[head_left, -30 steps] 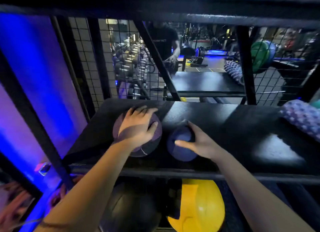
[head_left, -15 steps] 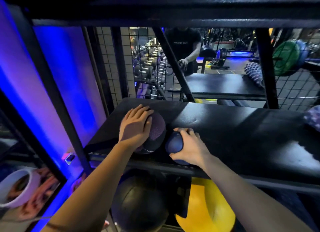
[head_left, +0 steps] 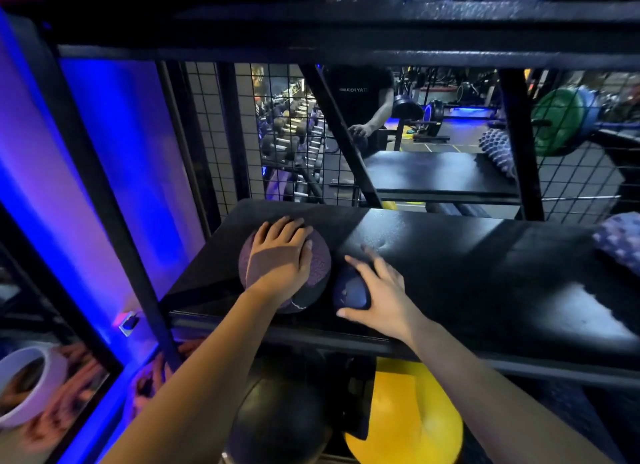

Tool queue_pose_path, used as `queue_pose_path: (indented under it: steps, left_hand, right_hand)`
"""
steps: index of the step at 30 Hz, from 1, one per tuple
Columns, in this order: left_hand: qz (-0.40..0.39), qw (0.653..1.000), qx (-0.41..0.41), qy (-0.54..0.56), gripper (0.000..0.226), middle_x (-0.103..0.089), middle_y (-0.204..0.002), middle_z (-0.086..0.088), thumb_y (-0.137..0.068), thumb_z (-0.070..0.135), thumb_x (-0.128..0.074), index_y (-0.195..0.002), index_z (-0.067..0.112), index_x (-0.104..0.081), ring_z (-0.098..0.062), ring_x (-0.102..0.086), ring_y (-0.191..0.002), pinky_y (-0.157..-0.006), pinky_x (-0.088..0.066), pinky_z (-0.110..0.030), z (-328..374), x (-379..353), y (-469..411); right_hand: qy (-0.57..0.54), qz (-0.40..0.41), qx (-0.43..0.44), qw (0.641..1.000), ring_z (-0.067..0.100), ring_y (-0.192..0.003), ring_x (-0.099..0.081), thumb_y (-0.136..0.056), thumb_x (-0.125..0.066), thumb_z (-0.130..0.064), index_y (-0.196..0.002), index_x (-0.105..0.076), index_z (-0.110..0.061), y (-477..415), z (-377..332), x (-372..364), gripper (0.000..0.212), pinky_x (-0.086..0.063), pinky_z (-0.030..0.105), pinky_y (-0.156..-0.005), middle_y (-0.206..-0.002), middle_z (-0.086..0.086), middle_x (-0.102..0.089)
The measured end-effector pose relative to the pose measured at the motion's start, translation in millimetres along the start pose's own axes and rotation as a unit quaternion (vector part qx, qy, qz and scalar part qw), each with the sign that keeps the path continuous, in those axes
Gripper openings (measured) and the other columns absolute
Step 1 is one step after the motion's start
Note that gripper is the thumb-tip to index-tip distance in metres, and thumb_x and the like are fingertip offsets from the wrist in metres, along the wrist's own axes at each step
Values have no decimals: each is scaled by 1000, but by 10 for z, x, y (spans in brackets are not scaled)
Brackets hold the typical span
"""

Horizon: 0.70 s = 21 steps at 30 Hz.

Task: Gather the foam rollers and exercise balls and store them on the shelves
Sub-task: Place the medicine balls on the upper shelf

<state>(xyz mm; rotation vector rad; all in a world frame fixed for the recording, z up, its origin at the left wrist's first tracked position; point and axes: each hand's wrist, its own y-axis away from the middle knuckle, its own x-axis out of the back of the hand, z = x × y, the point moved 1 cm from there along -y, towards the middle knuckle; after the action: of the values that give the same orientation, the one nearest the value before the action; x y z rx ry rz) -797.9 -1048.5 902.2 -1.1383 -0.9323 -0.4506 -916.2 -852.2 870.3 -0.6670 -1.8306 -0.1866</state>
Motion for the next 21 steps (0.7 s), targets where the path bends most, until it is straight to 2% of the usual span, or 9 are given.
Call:
queue_pose_path:
  steps: [2,4,8,12,14,17,19,21]
  left_hand:
    - [-8,1000,-9,-10,43,-55,-145,7,-103,39,-34,-135,28,-60,-19,-41,-141,-120,-25,-46,31,-9,-29]
    - [-6,1000,-18,-14,42,-56,-143,7,-103,38,-35,-133,27,-61,-20,-43,-139,-119,-27,-47,70,-17,-32]
    - [11,1000,-26,-11,40,-59,-140,5,-103,37,-38,-131,25,-63,-22,-46,-137,-117,-29,-48,110,-11,7]
    - [8,999,-34,-10,41,-57,-142,4,-103,37,-37,-133,23,-61,-22,-44,-138,-118,-28,-48,102,42,41]
    - [-6,999,-34,-8,44,-55,-144,3,-103,39,-34,-136,23,-59,-23,-42,-140,-119,-26,-49,103,77,51]
    - [-61,997,-35,2,47,-45,-154,2,-104,42,-34,-144,23,-50,-23,-31,-147,-123,-17,-50,103,140,47]
    - [-101,994,-38,19,51,-33,-161,4,-105,43,-35,-152,24,-39,-21,-19,-152,-125,-6,-50,103,202,38]
    - [-98,994,-42,29,55,-28,-164,5,-105,45,-34,-157,27,-30,-17,-14,-154,-124,2,-50,104,285,52]
  right_hand:
    - [-59,-3,-66,996,26,-151,-10,-56,-82,-73,-157,-15,-38,23,29,11,126,-16,47,-122,-166,-4,-1]
    - [-64,-17,-97,993,27,-153,-10,-50,-83,-75,-159,-9,-33,37,23,10,139,-16,46,-123,-167,1,-7]
    - [-127,-21,-123,984,28,-154,-10,-48,-86,-72,-159,-10,-32,94,58,-11,141,-21,47,-124,-166,3,-10]
    - [-203,-28,-155,967,29,-146,-28,-41,-89,-67,-155,-13,-39,201,93,-40,141,-34,48,-118,-159,0,-18]
    - [-205,-29,-150,967,30,-144,-29,-43,-91,-63,-155,-11,-41,246,57,-49,139,-35,49,-117,-156,-1,-19]
    - [-191,-33,-155,969,32,-146,-25,-44,-89,-65,-154,-7,-44,297,9,-20,139,-34,51,-117,-157,-2,-15]
    - [-168,-39,-161,972,36,-149,-18,-43,-87,-70,-157,-1,-40,315,2,3,146,-29,53,-119,-163,-1,-6]
    - [-148,-35,-161,975,39,-150,-14,-40,-84,-76,-158,5,-34,336,-4,43,154,-26,55,-120,-165,0,3]
